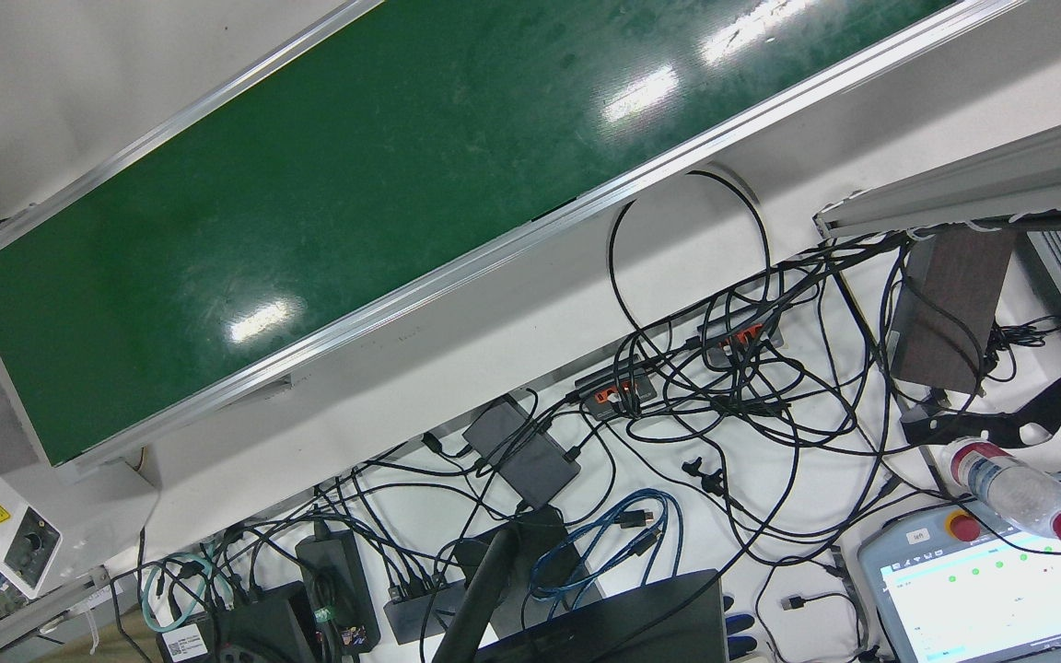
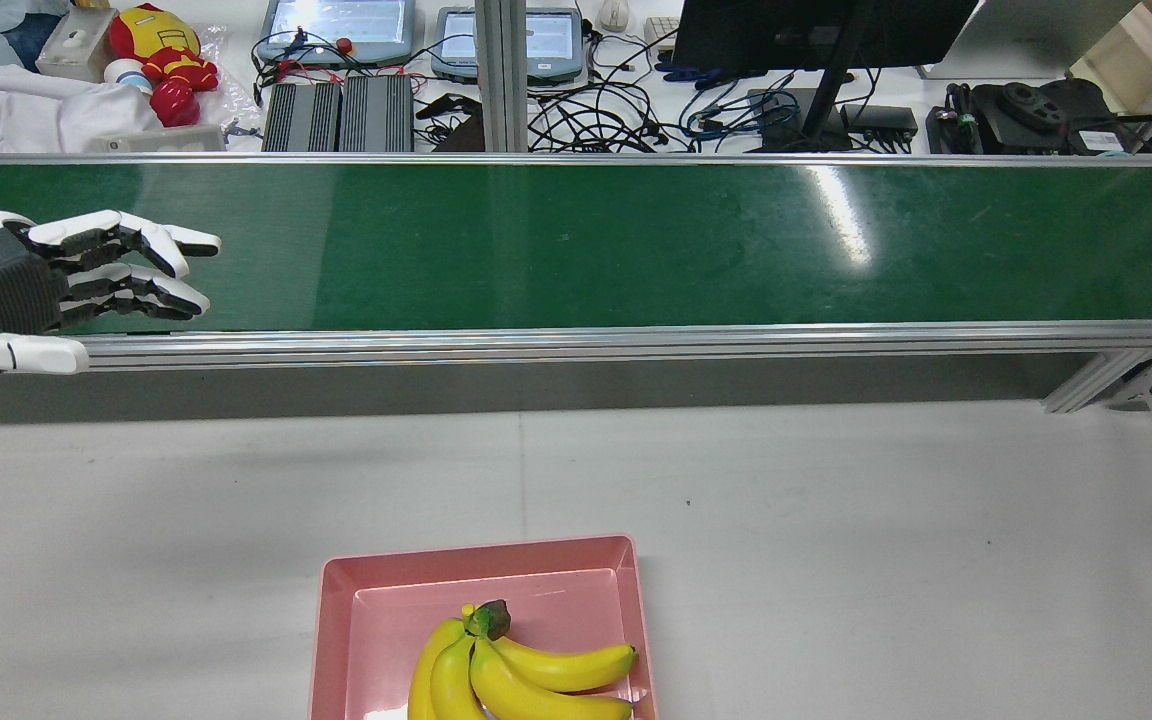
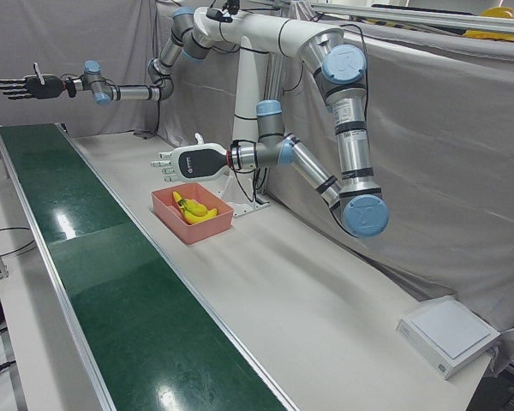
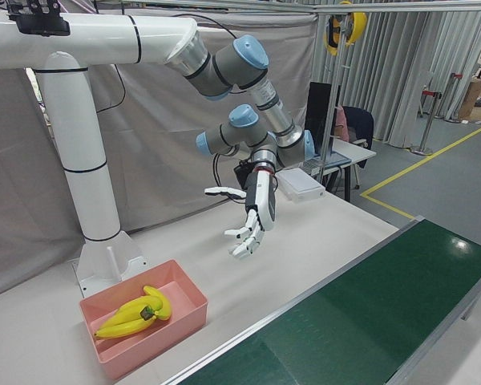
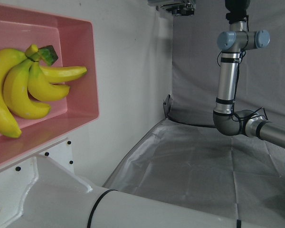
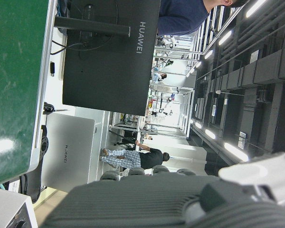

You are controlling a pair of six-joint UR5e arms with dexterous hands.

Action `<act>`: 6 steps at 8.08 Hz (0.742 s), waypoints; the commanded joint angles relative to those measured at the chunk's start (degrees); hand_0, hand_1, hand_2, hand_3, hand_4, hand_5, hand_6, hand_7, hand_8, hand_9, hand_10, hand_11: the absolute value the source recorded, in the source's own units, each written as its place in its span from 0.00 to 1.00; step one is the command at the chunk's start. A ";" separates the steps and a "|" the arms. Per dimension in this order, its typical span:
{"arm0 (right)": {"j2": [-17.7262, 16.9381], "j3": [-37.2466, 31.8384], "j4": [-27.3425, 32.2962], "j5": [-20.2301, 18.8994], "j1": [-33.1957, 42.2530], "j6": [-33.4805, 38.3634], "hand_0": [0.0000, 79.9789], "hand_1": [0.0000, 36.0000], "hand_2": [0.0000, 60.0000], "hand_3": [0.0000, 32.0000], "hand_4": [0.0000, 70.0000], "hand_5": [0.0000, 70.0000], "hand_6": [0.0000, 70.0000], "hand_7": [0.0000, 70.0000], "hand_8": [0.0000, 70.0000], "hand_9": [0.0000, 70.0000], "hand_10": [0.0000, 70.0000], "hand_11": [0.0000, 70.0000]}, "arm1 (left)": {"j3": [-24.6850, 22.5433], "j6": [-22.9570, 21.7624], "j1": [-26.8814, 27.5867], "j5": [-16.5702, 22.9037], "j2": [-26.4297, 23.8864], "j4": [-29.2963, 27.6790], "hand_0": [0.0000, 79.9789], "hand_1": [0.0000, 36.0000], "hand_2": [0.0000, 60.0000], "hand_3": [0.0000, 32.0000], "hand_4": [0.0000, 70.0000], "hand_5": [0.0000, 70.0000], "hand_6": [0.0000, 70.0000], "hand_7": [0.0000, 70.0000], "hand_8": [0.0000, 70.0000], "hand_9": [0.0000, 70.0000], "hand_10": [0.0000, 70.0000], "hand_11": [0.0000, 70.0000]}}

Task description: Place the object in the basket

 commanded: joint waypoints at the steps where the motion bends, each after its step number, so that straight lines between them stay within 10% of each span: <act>1: 0.09 -0.02 -0.07 0.00 0.00 -0.01 0.00 0.00 0.00 0.00 0.00 0.00 0.00 0.00 0.00 0.00 0.00 0.00 | 0.99 -3.19 -2.79 -3.27 2.39 -1.33 0.46 0.08 0.25 0.00 0.26 0.66 0.18 0.34 0.38 0.44 0.24 0.35; 6: 0.00 -0.02 -0.07 0.00 0.00 -0.01 0.00 0.00 0.00 0.00 0.00 0.00 0.00 0.00 0.00 0.00 0.00 0.00 | 3.64 -3.45 -5.87 -3.27 2.39 -3.00 0.49 0.11 0.26 0.00 0.31 0.65 0.19 0.35 0.39 0.46 0.25 0.36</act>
